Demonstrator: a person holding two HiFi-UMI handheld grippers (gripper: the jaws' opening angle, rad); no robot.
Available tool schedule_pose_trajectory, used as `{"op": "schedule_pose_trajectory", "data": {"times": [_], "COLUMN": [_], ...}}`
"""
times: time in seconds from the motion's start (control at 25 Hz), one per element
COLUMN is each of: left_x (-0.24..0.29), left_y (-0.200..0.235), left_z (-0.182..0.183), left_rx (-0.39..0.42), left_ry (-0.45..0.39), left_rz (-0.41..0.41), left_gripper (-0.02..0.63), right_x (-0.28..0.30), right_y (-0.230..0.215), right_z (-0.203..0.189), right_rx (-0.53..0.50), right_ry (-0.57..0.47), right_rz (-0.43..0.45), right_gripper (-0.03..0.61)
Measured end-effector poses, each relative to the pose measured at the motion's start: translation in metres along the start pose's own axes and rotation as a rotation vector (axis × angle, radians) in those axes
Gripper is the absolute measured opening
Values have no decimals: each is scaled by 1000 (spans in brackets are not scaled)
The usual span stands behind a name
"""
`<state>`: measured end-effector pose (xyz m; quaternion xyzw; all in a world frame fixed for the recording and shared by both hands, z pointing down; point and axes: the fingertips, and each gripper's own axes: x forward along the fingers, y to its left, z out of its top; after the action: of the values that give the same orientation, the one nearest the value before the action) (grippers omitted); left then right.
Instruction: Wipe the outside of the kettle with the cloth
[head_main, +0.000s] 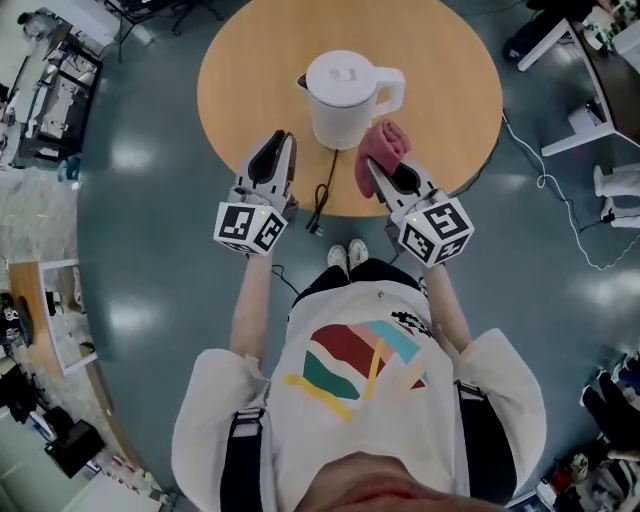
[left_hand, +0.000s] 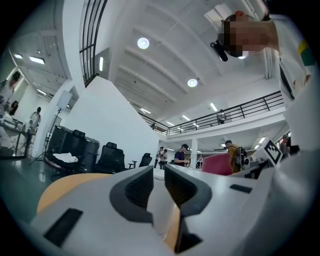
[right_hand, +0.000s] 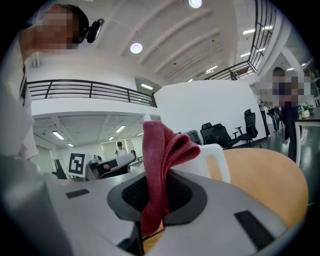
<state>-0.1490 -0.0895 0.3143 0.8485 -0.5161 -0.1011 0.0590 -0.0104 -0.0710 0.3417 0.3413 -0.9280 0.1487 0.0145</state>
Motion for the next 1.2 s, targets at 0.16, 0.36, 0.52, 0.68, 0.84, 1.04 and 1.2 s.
{"op": "schedule_pose_trajectory", "data": {"times": [0.16, 0.36, 0.52, 0.68, 0.84, 1.04, 1.2], "left_x": [33, 60, 82, 105, 119, 126, 131], "left_y": [11, 41, 60, 73, 70, 68, 62], "left_z": [-6, -9, -17, -14, -14, -19, -26], "left_rx": [84, 162, 148, 123, 119, 148, 170], "left_ry": [-32, 42, 132, 146, 177, 190, 192], "left_rz": [-141, -251, -363, -415, -448, -443, -445], "left_gripper": [201, 215, 233, 232, 227, 118, 43], "right_x": [12, 19, 25, 48, 80, 120, 144], "right_y": [-21, -23, -25, -10, 15, 23, 15], "right_z": [-17, -13, -10, -18, -24, -18, -30], "right_rx": [0, 0, -6, -54, -122, -199, -232], "right_ry": [30, 20, 15, 26, 42, 48, 77], "right_rz": [-27, -39, -82, -106, -85, -87, -100], "right_gripper": [46, 48, 47, 48, 46, 48, 46]}}
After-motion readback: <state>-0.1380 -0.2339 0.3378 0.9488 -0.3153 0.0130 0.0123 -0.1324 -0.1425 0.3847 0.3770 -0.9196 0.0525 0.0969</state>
